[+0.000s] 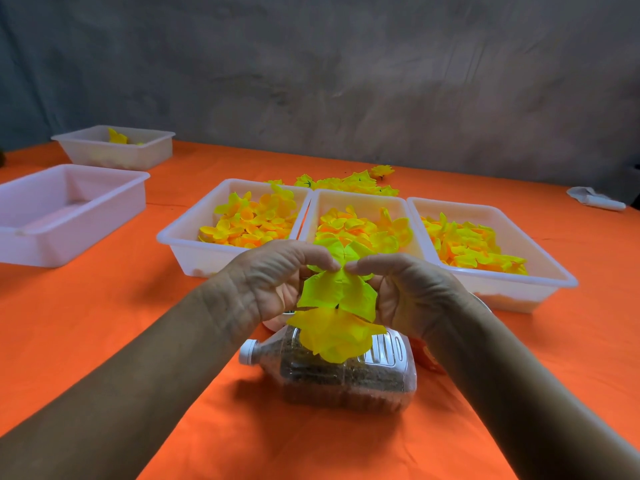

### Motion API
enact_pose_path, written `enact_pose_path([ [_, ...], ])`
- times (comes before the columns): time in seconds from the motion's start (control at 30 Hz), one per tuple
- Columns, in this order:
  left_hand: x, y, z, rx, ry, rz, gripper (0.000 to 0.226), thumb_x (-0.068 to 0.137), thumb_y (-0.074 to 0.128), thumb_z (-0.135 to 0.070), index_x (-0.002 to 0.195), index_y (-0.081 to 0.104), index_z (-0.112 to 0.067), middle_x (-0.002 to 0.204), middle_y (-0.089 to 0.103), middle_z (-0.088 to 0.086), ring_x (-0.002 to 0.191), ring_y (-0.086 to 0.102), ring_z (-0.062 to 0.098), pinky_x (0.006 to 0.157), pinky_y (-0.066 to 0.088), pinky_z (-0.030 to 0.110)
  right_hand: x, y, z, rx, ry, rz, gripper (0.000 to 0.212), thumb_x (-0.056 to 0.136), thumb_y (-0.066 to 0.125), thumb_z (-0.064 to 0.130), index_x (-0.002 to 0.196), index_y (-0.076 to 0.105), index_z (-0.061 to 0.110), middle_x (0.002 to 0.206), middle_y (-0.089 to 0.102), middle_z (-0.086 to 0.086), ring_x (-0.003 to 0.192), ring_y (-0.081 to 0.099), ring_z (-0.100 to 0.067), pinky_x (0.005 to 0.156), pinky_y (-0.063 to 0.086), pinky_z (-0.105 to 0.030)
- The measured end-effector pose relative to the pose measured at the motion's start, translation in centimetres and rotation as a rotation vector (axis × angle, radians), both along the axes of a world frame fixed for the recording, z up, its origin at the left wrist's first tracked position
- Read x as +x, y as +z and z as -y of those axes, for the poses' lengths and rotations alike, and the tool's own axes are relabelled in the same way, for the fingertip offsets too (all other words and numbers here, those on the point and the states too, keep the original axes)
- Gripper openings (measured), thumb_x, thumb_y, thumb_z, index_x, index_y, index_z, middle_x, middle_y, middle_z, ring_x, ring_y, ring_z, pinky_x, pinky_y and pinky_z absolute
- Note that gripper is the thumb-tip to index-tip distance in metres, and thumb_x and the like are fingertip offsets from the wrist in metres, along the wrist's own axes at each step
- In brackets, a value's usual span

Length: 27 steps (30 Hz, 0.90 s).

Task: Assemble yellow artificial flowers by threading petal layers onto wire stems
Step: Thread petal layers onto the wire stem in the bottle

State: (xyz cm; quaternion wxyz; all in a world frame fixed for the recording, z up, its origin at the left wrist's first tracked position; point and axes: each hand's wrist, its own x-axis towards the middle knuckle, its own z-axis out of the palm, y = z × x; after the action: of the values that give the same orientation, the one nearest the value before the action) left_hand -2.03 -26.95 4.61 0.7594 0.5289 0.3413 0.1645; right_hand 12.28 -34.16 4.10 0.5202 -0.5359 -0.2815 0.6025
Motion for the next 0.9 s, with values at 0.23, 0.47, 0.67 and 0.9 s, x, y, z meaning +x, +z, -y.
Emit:
enact_pose_path([
  [0.23, 0.6, -0.4, -0.4, -0.018, 0.106, 0.077, 0.044, 0.047, 0.063, -0.001, 0.091, 0.06, -0.004, 0.071, 0.068, 0.012, 0.062, 0.067, 0.023, 0.066, 0.058, 0.038, -0.2, 0.1, -0.4, 0.0, -0.048, -0.014, 0.034, 0.079, 0.059, 0.0, 0.113, 0.055, 0.002, 0.082, 0.07, -0.015, 0.065, 0.068, -0.025, 0.076, 0.054, -0.038],
  [0.47, 0.3, -0.6, -0.2, 0.033, 0.105, 0.065, 0.05, 0.045, 0.066, -0.005, 0.096, 0.062, -0.004, 0.081, 0.069, 0.014, 0.076, 0.067, 0.028, 0.088, 0.051, 0.048, -0.1, -0.2, -0.1, 0.001, -0.028, -0.041, 0.024, 0.08, 0.057, -0.004, 0.103, 0.056, 0.002, 0.073, 0.071, -0.014, 0.057, 0.069, -0.023, 0.058, 0.058, -0.035],
  [0.67, 0.1, -0.7, 0.0, 0.053, 0.13, 0.069, 0.068, 0.044, 0.068, -0.001, 0.111, 0.06, 0.007, 0.084, 0.069, 0.018, 0.079, 0.067, 0.032, 0.075, 0.057, 0.046, -0.2, -0.5, 0.2, 0.005, -0.02, 0.012, 0.017, 0.081, 0.058, -0.004, 0.096, 0.057, 0.004, 0.069, 0.07, -0.012, 0.053, 0.068, -0.021, 0.051, 0.058, -0.032],
  [0.9, 0.0, -0.7, -0.4, 0.151, 0.146, 0.011, 0.033, 0.069, 0.067, 0.009, 0.099, 0.06, -0.001, 0.079, 0.066, 0.014, 0.072, 0.064, 0.027, 0.077, 0.053, 0.045, 0.1, 0.0, 0.7, 0.095, -0.074, 0.208, 0.026, 0.075, 0.067, -0.007, 0.094, 0.058, 0.008, 0.069, 0.071, -0.011, 0.053, 0.069, -0.021, 0.048, 0.057, -0.032],
])
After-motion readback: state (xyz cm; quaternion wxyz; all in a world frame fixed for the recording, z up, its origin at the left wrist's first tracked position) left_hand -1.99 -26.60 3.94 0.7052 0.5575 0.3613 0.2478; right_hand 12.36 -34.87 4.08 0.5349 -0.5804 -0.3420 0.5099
